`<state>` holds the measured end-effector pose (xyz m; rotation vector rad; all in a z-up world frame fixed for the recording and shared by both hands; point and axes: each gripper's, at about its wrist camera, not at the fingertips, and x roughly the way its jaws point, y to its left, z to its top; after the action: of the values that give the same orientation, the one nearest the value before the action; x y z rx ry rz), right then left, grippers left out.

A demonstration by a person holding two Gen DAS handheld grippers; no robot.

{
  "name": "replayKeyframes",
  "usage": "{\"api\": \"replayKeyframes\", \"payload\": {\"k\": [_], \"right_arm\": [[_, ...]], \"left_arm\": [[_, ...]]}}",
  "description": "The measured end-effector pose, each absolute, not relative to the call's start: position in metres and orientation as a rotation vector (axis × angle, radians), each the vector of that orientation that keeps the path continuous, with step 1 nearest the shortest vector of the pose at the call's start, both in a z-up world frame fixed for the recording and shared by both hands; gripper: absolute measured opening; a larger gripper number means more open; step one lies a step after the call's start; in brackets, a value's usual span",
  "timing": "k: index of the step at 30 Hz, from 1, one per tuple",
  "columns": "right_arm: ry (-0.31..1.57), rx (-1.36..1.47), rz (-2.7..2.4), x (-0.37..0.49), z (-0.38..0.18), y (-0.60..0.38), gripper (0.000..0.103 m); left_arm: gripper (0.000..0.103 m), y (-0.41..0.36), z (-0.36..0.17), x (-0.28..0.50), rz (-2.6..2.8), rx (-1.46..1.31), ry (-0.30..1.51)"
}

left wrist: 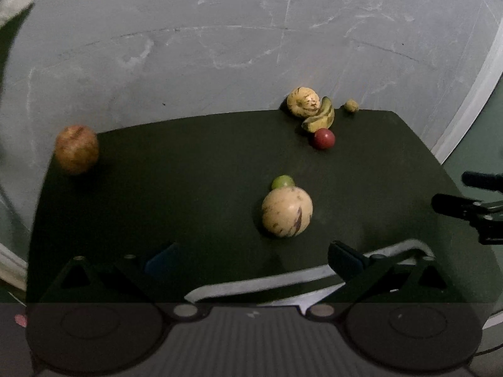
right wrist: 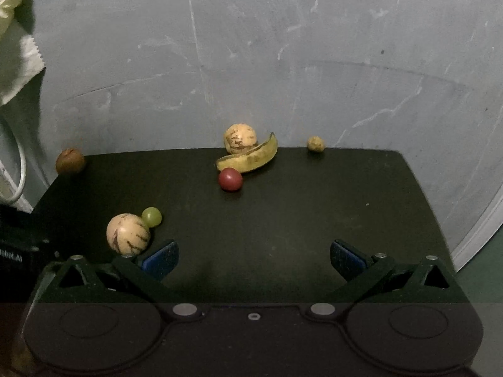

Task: Organize fruits
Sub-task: 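Reach the left tool to the striped melon while the right tool reaches the red tomato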

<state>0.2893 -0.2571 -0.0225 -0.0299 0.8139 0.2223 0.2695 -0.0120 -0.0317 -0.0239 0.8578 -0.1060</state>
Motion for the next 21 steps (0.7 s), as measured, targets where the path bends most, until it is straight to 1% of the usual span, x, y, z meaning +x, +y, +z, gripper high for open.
{"api": "replayKeyframes", "payload": {"k": [7, 15, 18, 20, 21], "right_arm": [[0.81, -0.039, 0.218, 0.317, -0.035, -0.244, 0.102], [0.838, -0.04, 0.266, 0.351, -0.055, -0.222, 0.101], [0.846, -0.058, 0.296, 0.366, -0.059, -0.213, 0.099], [0.847, -0.077, 0.316, 0.376, -0.06, -0.207, 0.095], [0.847, -0.088, 0.322, 0.38, -0.061, -0.204, 0.094]], "left_arm": [[0.102, -0.016, -0.043, 0.293, -0.137, -0.047, 0.877], [0.102, -0.022, -0.056, 0.315, -0.195, 0.002, 0.893], [0.102, -0.024, -0.06, 0.322, -0.204, 0.002, 0.905], [0.101, -0.025, -0.062, 0.326, -0.215, 0.002, 0.912], [0.101, -0.026, -0.063, 0.327, -0.22, 0.002, 0.914]]}}
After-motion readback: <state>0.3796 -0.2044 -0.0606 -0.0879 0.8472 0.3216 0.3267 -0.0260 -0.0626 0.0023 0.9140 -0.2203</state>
